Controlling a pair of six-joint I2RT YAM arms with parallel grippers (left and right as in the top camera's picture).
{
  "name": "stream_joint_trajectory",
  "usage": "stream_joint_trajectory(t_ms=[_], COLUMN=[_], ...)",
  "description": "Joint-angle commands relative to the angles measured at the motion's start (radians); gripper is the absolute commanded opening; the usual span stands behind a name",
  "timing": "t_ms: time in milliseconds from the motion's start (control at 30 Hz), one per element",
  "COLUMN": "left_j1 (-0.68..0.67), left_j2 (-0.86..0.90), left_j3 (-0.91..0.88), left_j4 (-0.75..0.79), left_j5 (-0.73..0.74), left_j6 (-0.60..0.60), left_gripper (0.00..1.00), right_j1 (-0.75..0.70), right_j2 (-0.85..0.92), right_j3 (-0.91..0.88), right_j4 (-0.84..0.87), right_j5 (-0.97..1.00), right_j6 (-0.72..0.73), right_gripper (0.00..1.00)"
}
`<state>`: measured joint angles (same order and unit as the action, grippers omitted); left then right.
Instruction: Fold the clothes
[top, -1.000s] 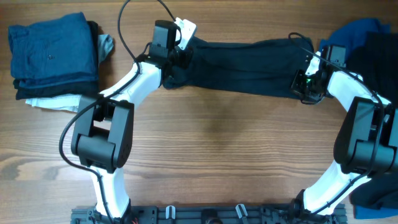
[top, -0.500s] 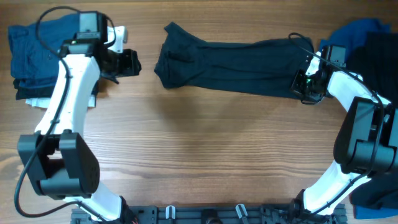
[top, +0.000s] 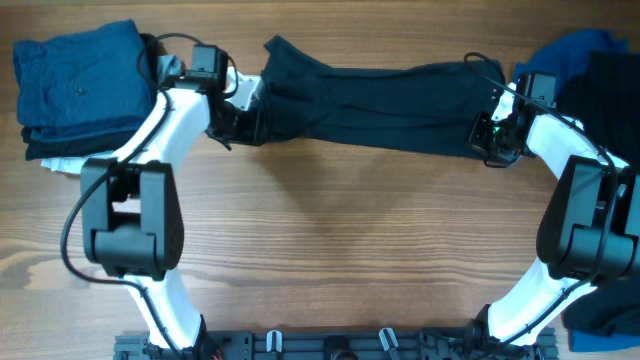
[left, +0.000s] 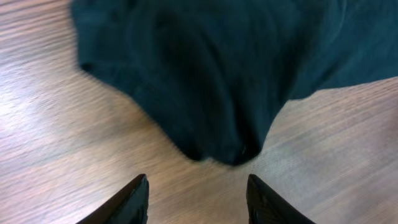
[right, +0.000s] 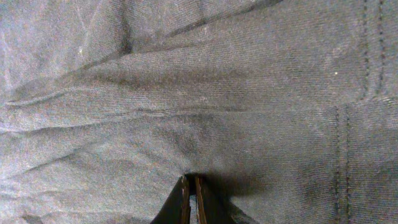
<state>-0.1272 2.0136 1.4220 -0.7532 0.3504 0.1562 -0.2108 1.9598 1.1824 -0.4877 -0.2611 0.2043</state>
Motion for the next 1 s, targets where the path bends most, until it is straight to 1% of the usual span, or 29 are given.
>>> stream_joint_trajectory(t_ms=[0, 100, 367, 433, 533, 600, 667, 800, 833, 967], left_j1=[-0.039, -0.050, -0.050, -0.050, -0.049, -0.049, -0.049, -0.038, -0.033, -0.006], left_j2=[0.036, 0.041, 0.107, 0.109, 0.109, 0.109, 0.109, 0.109, 0.109, 0.109], left_j3=[-0.005, -0.005, -0.005, -0.005, -0.005, -0.005, -0.005, -0.005, -0.005, -0.005], left_j4=[0.036, 0.062, 0.100, 0.101, 0.111, 0.111, 0.110, 0.092, 0.083, 0.002], left_j5=[0.011, -0.030, -0.029, -0.030, -0.037, -0.082, -0.159, -0.232, -0.248, -0.326], left_j6=[0.024, 0.023, 0.023, 0.023, 0.023, 0.023, 0.024, 0.023, 0.023, 0.019], left_gripper=[0.51, 0.52, 0.49, 0.43, 0.27, 0.15, 0.04, 0.04, 0.06, 0.08], right_j1=[0.002, 0.002, 0.002, 0.002, 0.002, 0.002, 0.002, 0.002, 0.002, 0.002], right_j2=[0.013, 0.013, 0.013, 0.013, 0.013, 0.013, 0.013, 0.013, 0.013, 0.013], right_j3=[-0.006, -0.006, -0.006, -0.006, -0.006, -0.006, -0.006, -0.006, -0.006, -0.006], right_j4=[0.005, 0.005, 0.005, 0.005, -0.004, -0.015, -0.032, -0.057, -0.064, -0.148], right_j5=[0.025, 0.025, 0.025, 0.029, 0.098, 0.148, 0.211, 0.254, 0.260, 0.290], right_j6=[0.008, 0.008, 0.008, 0.007, 0.008, 0.007, 0.005, 0.003, 0.004, 0.005], right_gripper=[0.06, 0.06, 0.06, 0.06, 0.05, 0.04, 0.05, 0.05, 0.05, 0.04])
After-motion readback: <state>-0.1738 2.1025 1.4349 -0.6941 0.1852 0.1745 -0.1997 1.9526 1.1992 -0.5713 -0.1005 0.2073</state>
